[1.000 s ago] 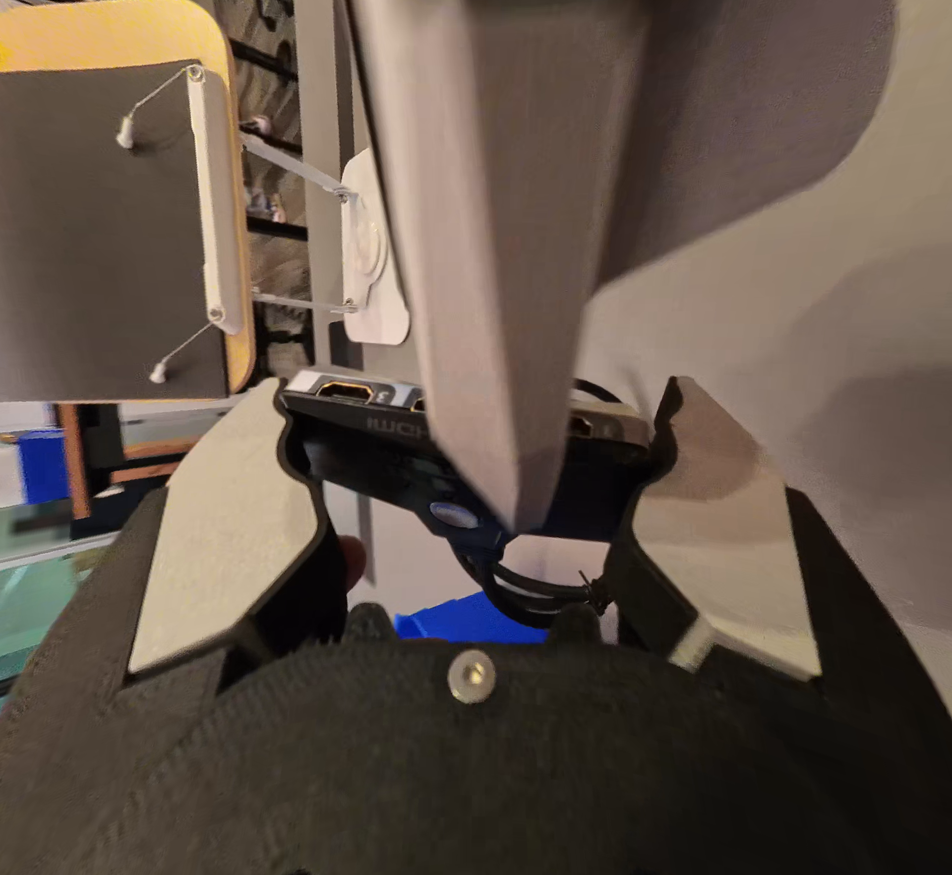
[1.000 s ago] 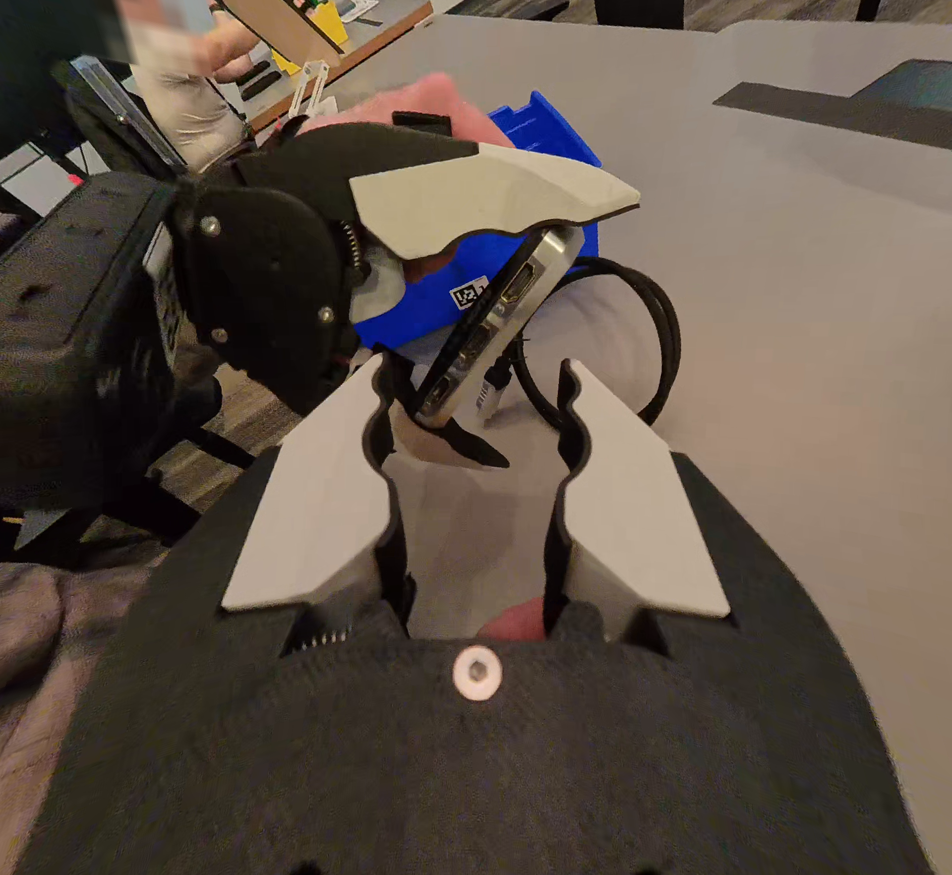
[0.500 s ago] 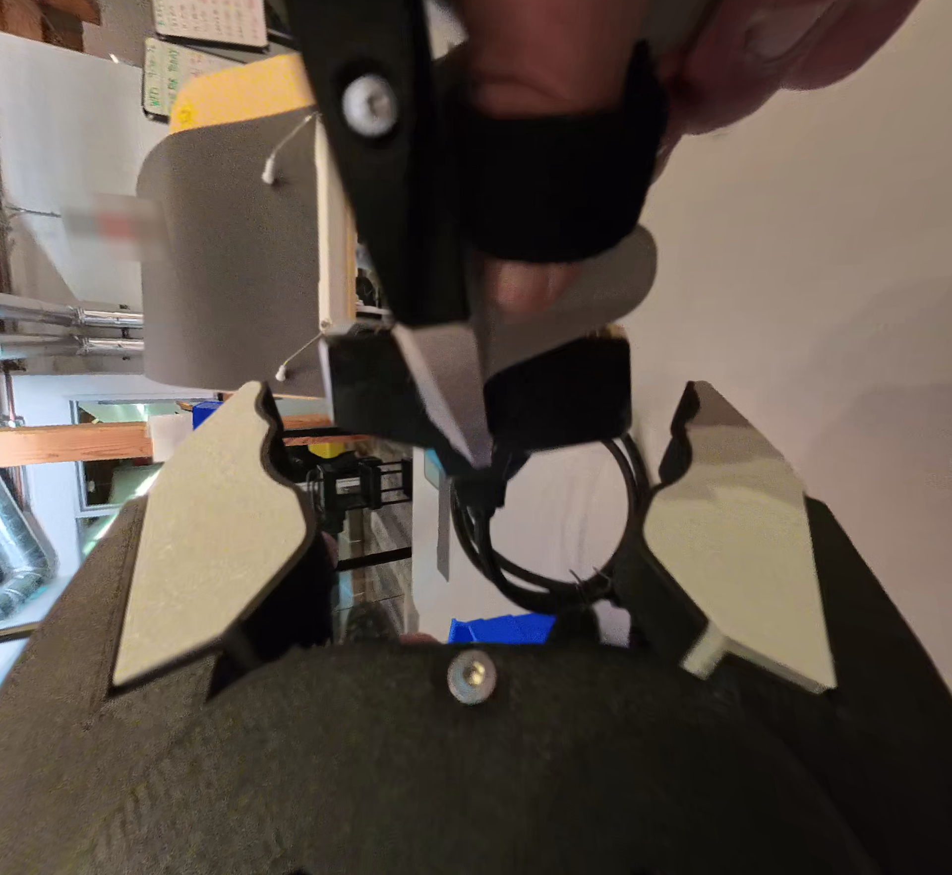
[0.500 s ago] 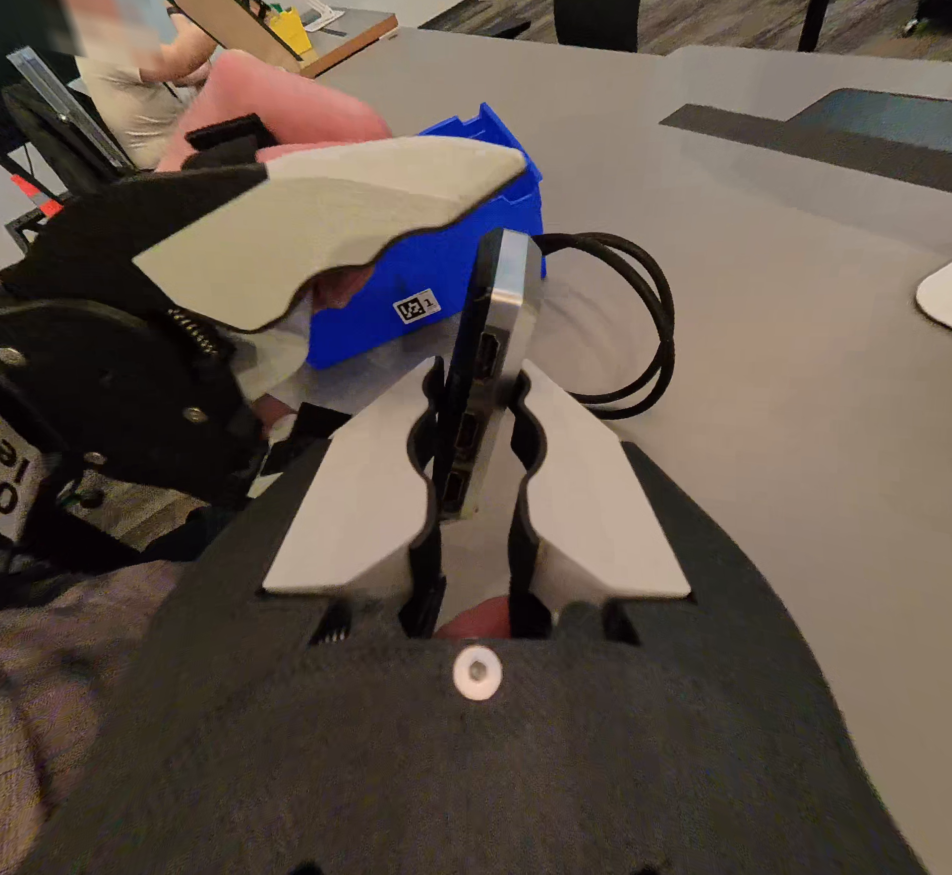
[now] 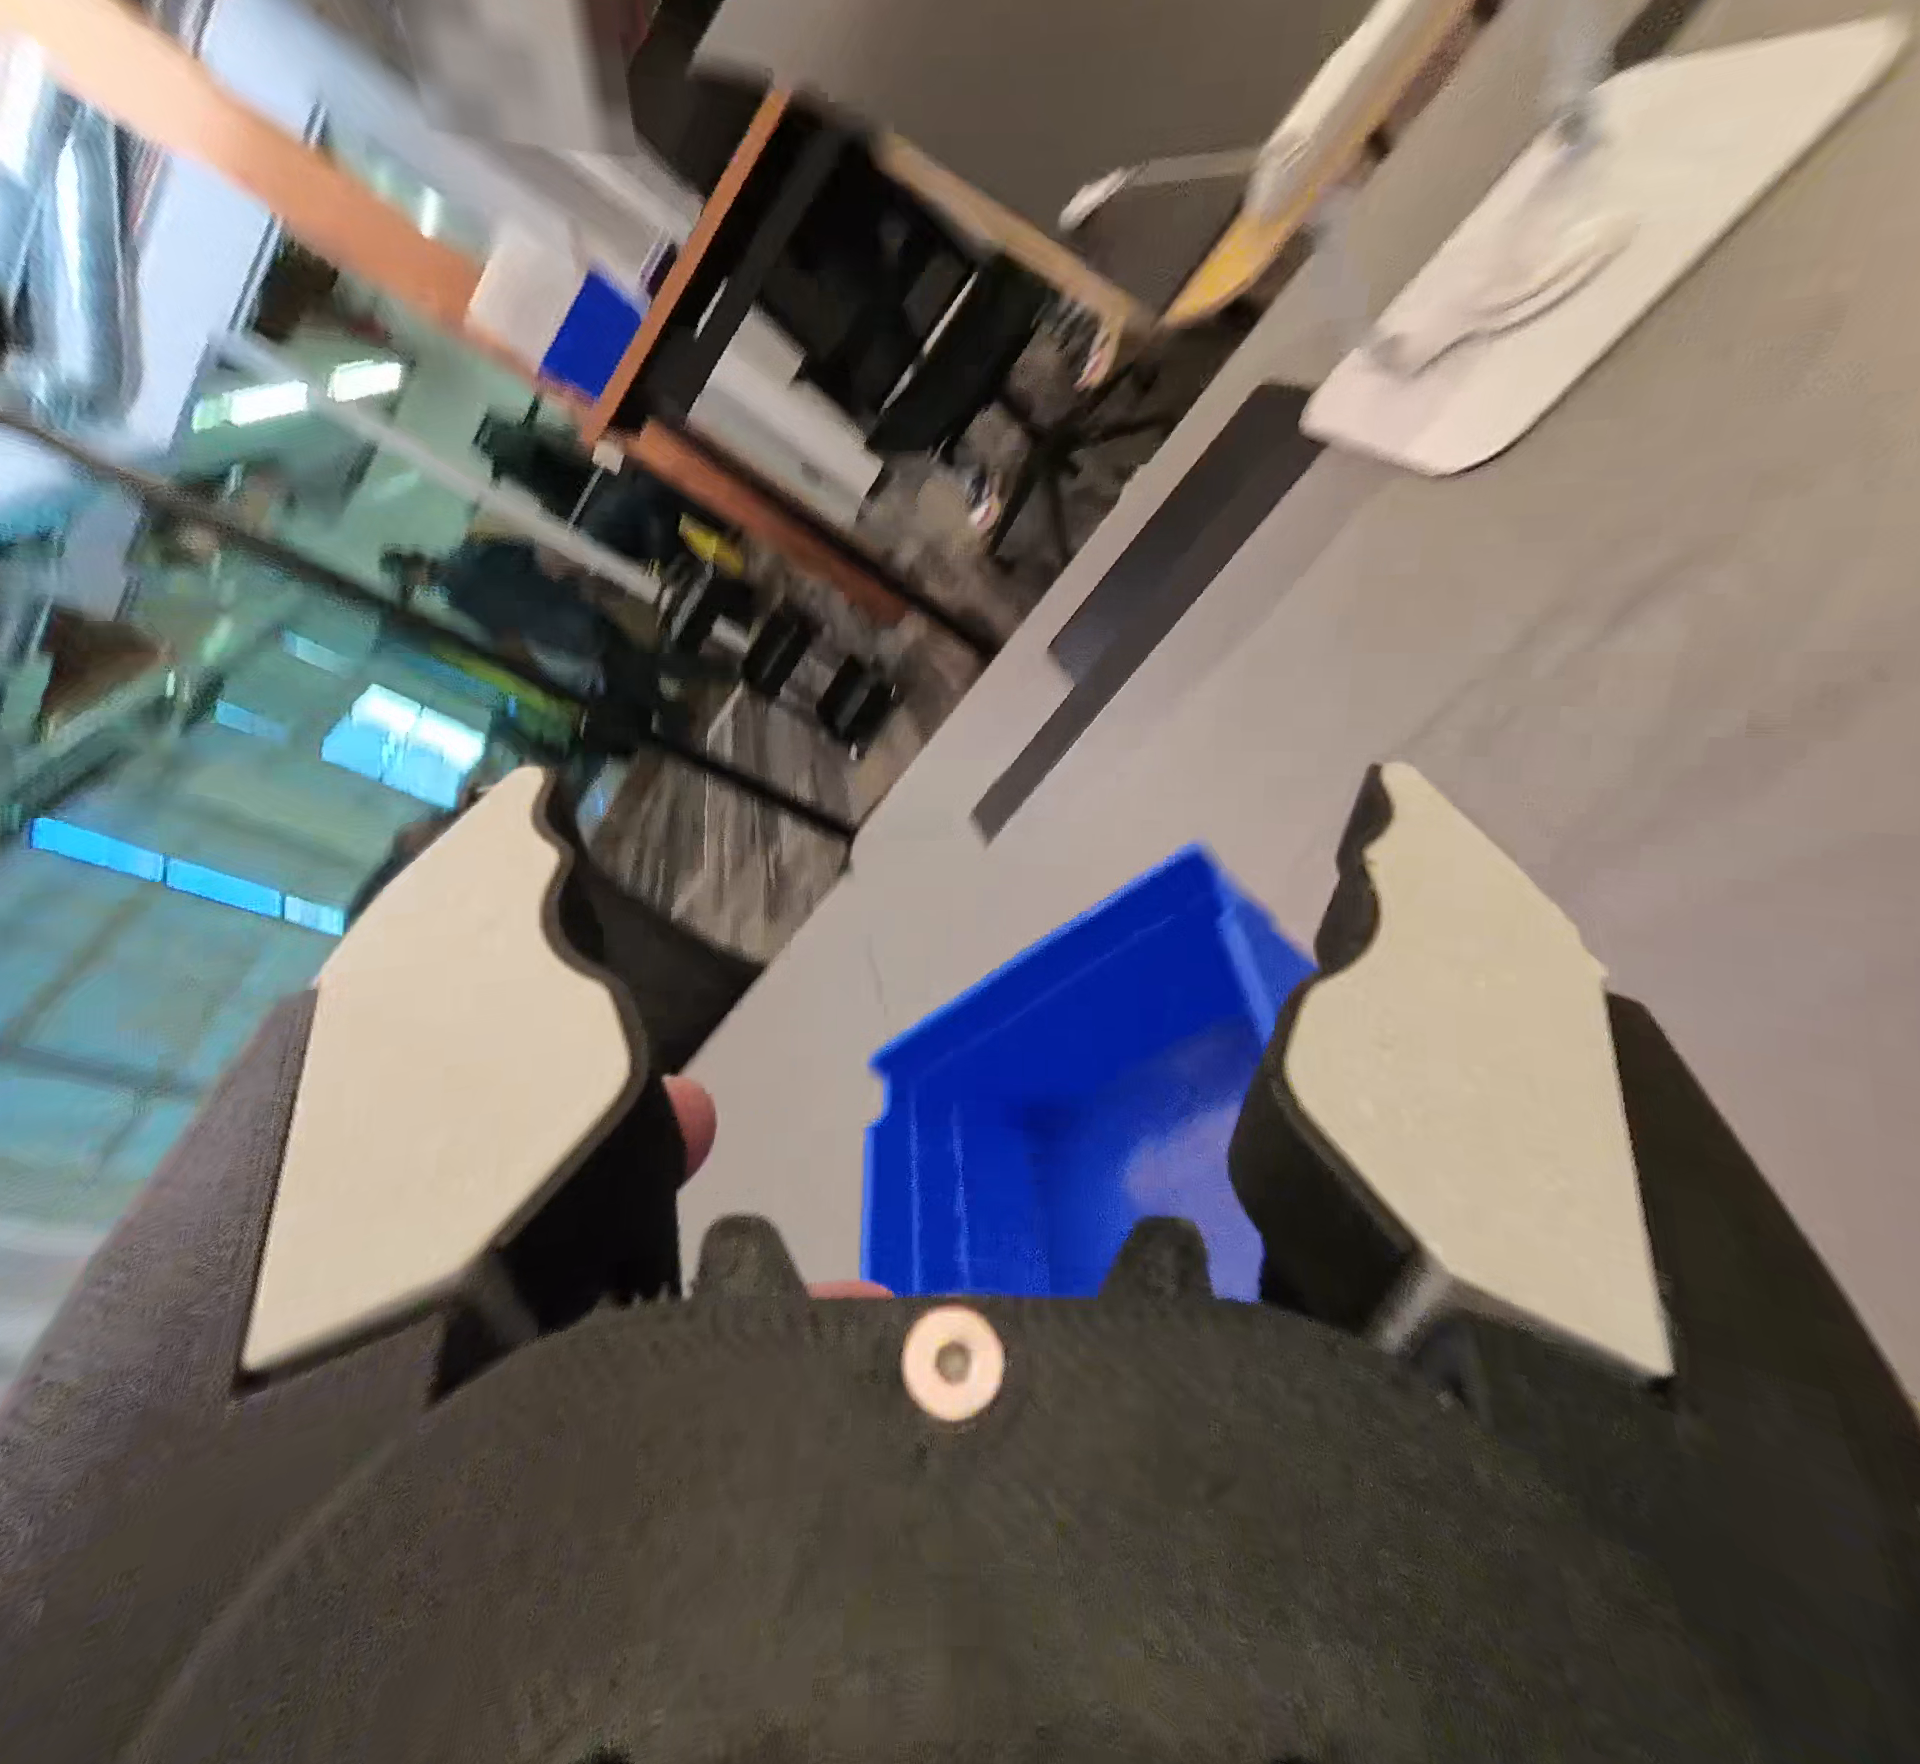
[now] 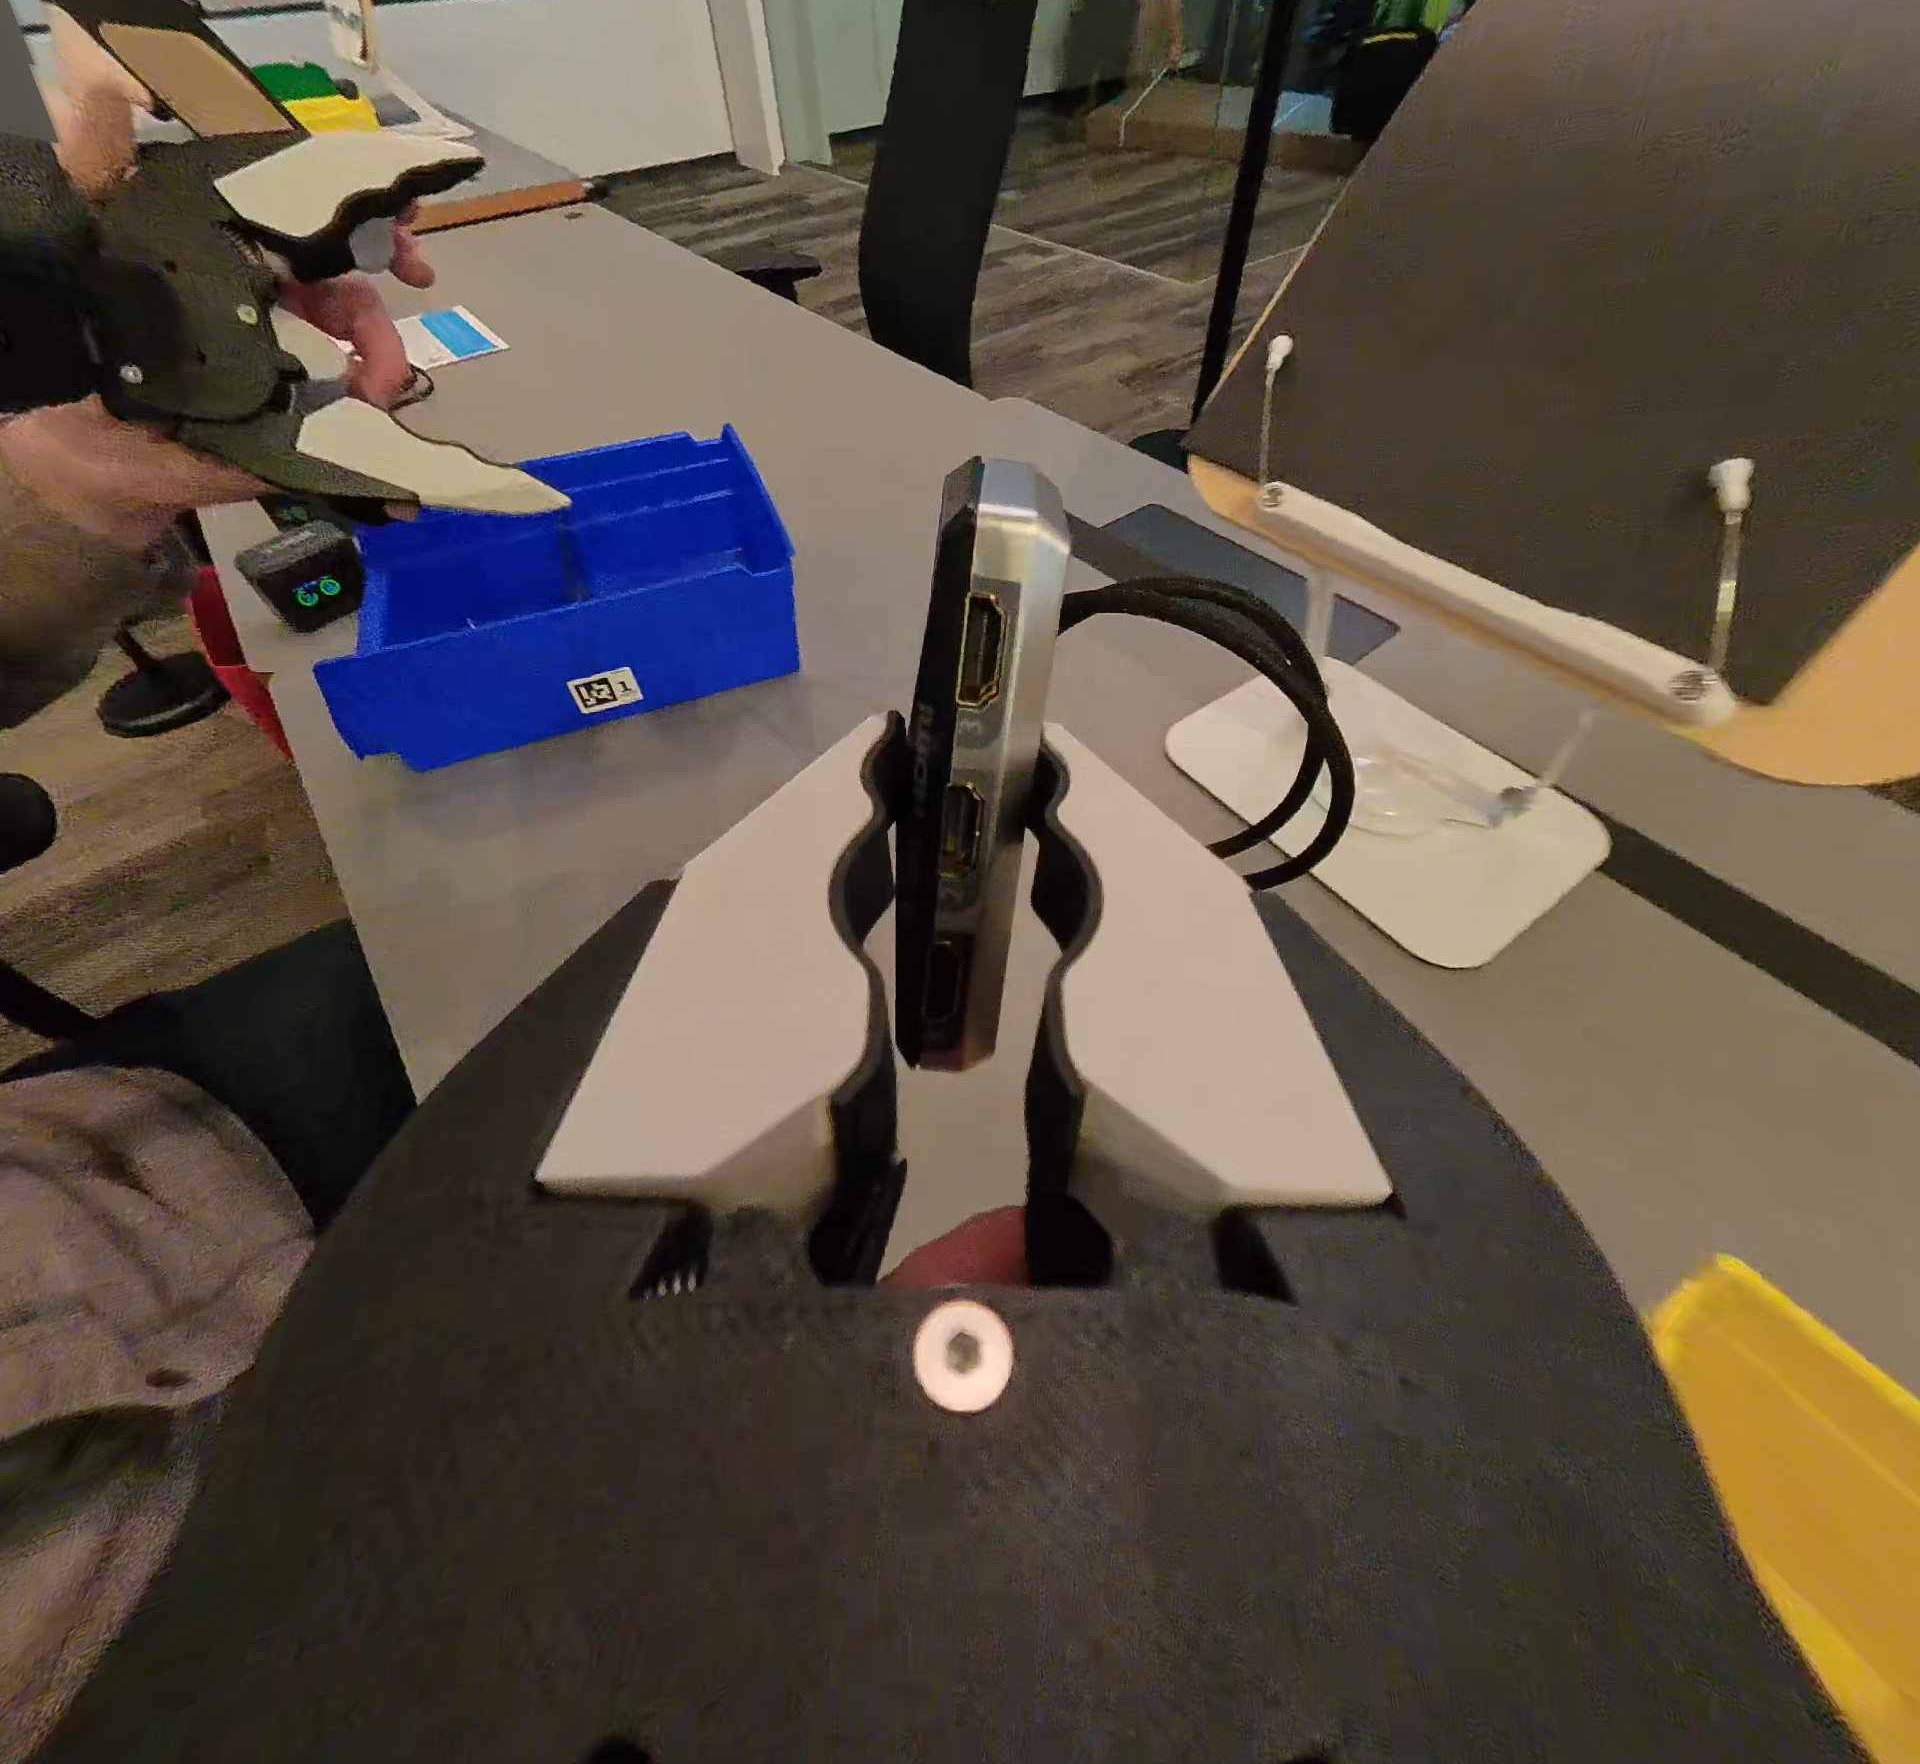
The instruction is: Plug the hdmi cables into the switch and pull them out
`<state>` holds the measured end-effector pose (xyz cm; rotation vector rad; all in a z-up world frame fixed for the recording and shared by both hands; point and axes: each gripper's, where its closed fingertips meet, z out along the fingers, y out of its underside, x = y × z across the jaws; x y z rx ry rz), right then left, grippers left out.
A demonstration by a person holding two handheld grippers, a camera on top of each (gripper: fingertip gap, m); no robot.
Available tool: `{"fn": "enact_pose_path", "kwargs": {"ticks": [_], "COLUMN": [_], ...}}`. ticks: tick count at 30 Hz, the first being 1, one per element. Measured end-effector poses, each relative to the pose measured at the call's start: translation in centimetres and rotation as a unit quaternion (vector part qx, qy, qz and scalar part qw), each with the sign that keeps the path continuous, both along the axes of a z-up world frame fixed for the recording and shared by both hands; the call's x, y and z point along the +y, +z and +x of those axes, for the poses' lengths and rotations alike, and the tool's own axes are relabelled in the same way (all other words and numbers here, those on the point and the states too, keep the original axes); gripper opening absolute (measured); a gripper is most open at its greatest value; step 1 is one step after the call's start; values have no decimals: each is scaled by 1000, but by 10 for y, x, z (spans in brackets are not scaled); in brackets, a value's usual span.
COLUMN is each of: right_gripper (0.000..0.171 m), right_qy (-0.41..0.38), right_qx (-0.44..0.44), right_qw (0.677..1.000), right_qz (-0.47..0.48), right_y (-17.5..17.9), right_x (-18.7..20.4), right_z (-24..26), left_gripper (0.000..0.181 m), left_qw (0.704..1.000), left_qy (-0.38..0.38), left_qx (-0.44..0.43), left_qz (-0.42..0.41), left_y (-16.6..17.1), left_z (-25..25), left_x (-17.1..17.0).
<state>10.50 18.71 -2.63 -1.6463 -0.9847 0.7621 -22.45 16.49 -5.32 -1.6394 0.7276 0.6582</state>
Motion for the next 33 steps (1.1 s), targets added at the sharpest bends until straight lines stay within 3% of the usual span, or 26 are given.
{"fn": "enact_pose_path", "kwargs": {"ticks": [3, 7, 10, 13, 17, 27, 33], "right_gripper": [19, 18, 19, 18, 19, 18, 18], "right_qy": [-37, -78, -99, -117, -136, -179, -161], "right_qx": [-10, -30, -55, -79, -99, -155, -157], "right_qw": [999, 995, 993, 990, 986, 963, 958], "right_qz": [28, 46, 46, 30, -3, -126, -179], "right_y": [35, 75, 90, 88, 68, -43, -80], "right_x": [9, 17, 17, 19, 29, 72, 96], "right_z": [52, 119, 162, 194, 224, 258, 248], "left_gripper": [133, 134, 133, 126, 125, 124, 115], "left_qw": [996, 979, 954, 937, 927, 916, 930], "left_qy": [72, 139, 171, 166, 178, 187, 206], "left_qx": [-44, -95, -99, -110, -114, -137, -78], "left_qz": [-16, -114, -227, -286, -309, -326, -294], "left_y": [-8, -57, -108, -139, -157, -180, -167], "left_z": [-72, -142, -171, -180, -191, -204, -213], "left_x": [-6, -20, -39, -53, -60, -66, -61]}}
